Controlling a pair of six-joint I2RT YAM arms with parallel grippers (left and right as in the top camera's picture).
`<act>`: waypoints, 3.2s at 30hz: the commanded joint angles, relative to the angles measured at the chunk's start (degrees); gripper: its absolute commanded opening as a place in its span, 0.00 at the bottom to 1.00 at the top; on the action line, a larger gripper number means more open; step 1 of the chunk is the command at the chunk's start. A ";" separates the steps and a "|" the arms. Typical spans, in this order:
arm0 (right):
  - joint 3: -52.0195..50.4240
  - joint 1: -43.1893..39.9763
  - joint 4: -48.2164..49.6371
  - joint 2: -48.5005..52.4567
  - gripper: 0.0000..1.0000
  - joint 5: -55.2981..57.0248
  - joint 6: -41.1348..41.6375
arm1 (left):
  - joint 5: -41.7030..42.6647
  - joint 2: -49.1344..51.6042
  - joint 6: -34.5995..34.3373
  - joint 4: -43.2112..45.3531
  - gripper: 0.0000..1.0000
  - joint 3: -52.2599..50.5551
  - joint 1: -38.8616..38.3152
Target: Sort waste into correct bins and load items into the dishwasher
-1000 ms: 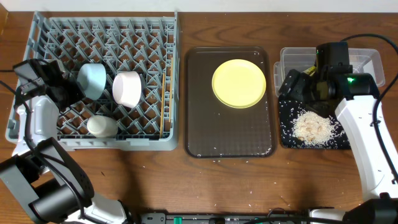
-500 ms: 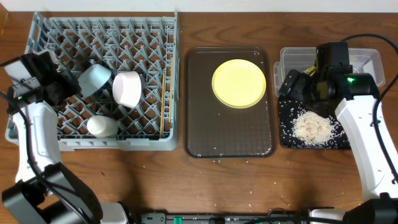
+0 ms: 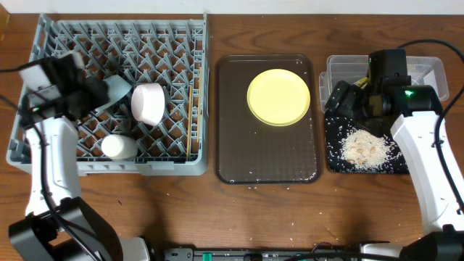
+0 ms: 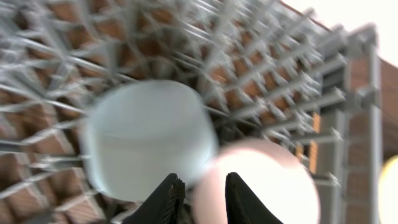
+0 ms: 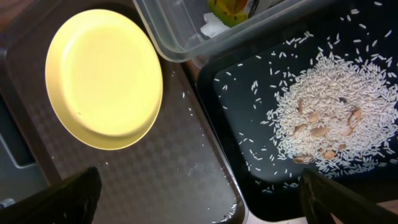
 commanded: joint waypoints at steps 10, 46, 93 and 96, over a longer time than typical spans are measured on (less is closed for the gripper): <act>0.07 -0.44 -0.04 -0.87 0.99 -0.04 0.35 | -19.52 -2.23 -0.07 -2.38 0.19 0.50 -8.33; 0.07 -0.44 -0.04 -0.87 0.99 -0.04 0.35 | -25.16 7.48 5.73 3.23 0.20 0.42 -1.51; 0.07 -0.44 -0.04 -0.87 0.99 -0.04 0.35 | -14.82 8.11 5.31 19.87 0.08 0.46 -8.44; 0.07 -0.44 -0.04 -0.87 0.99 -0.04 0.35 | -14.82 10.01 5.31 19.93 0.08 0.46 -8.44</act>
